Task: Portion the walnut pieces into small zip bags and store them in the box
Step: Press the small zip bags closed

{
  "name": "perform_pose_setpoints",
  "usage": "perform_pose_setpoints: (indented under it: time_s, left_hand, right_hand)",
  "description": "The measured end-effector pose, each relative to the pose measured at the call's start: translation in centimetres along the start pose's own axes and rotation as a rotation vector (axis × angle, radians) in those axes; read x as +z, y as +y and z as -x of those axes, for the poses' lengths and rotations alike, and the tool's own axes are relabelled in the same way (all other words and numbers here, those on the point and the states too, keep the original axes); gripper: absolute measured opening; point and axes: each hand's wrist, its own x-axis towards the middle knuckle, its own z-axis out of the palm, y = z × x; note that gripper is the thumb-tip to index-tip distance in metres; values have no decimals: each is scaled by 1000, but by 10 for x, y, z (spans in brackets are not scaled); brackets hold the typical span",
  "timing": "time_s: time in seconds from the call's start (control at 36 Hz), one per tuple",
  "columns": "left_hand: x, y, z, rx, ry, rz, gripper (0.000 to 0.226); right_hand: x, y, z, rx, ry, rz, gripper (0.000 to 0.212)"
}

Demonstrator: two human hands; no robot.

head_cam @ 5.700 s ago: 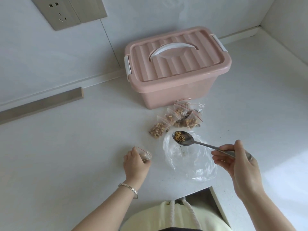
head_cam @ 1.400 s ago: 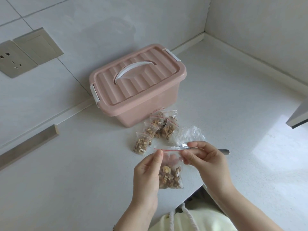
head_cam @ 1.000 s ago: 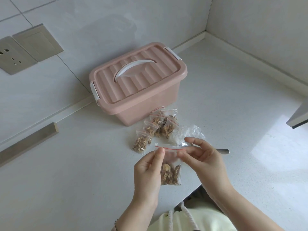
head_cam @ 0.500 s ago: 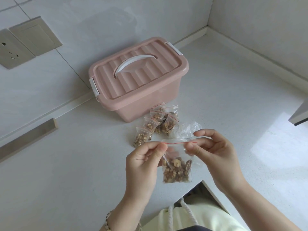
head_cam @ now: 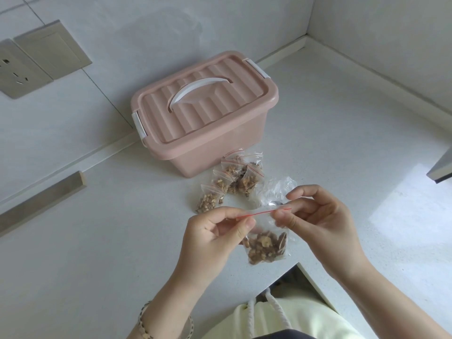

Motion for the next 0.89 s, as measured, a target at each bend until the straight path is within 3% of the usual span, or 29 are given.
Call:
perform_pose_setpoints:
  time_s: [0.11, 0.44, 0.64, 0.72, 0.89]
  left_hand:
    - [-1, -3, -1, 25, -17, -42, 14]
    - [1, -4, -4, 158, -56, -137, 8]
    - [3, -5, -5, 183, -75, -244, 3]
    - [2, -4, -5, 186, -104, -255, 4]
    - [-2, -4, -6, 97, -151, -280, 12]
  right_hand:
    - [0, -1, 0, -6, -14, 18, 43]
    - [-2, 0, 1, -24, -45, 46, 38]
    - [-2, 3, 2, -64, -47, 181, 40]
    - [0, 2, 3, -126, -62, 248, 30]
    - [-1, 2, 4, -162, -159, 458, 28]
